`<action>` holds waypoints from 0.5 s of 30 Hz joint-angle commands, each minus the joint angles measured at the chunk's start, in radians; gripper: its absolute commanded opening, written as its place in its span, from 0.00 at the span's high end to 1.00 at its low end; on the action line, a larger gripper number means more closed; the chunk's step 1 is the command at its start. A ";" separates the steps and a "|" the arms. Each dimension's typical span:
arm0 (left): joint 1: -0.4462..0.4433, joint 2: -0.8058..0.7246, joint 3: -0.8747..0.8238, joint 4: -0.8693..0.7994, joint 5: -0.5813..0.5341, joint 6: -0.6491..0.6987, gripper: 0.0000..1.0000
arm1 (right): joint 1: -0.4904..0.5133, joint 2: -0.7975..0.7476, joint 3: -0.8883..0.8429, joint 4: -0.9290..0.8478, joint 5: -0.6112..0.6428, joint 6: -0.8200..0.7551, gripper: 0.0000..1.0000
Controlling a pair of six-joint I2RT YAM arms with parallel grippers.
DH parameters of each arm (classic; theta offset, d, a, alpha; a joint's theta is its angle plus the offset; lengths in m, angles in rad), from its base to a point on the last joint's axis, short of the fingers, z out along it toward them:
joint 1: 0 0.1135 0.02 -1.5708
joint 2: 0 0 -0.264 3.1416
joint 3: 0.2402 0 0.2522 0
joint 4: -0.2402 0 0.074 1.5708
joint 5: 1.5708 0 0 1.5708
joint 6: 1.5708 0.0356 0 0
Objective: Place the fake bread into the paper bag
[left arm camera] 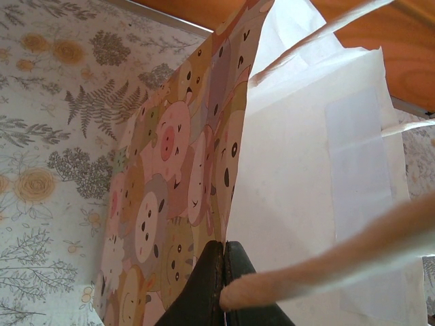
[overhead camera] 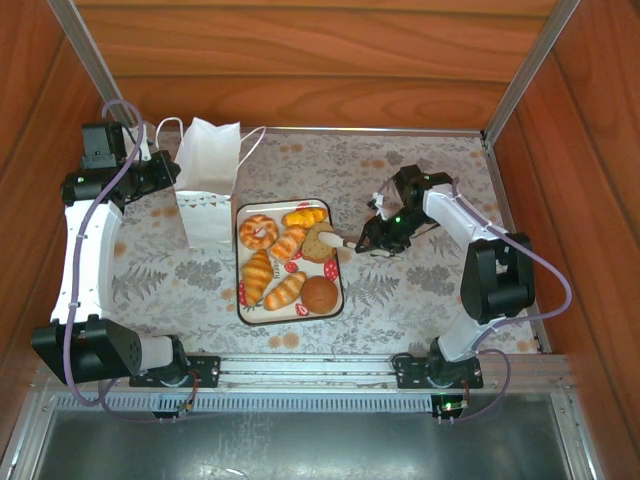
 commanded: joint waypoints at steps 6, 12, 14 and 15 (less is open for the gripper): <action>-0.007 0.005 -0.008 0.016 -0.003 0.023 1.00 | -0.005 -0.078 0.004 0.016 -0.077 0.007 0.47; -0.007 0.003 -0.008 0.016 -0.008 0.026 1.00 | -0.003 -0.092 0.004 0.025 -0.080 0.013 0.47; -0.006 0.003 -0.008 0.015 -0.007 0.026 1.00 | -0.002 -0.083 -0.001 0.035 -0.090 0.017 0.47; -0.006 0.003 -0.009 0.016 -0.007 0.026 1.00 | -0.002 -0.075 -0.005 0.040 -0.095 0.020 0.48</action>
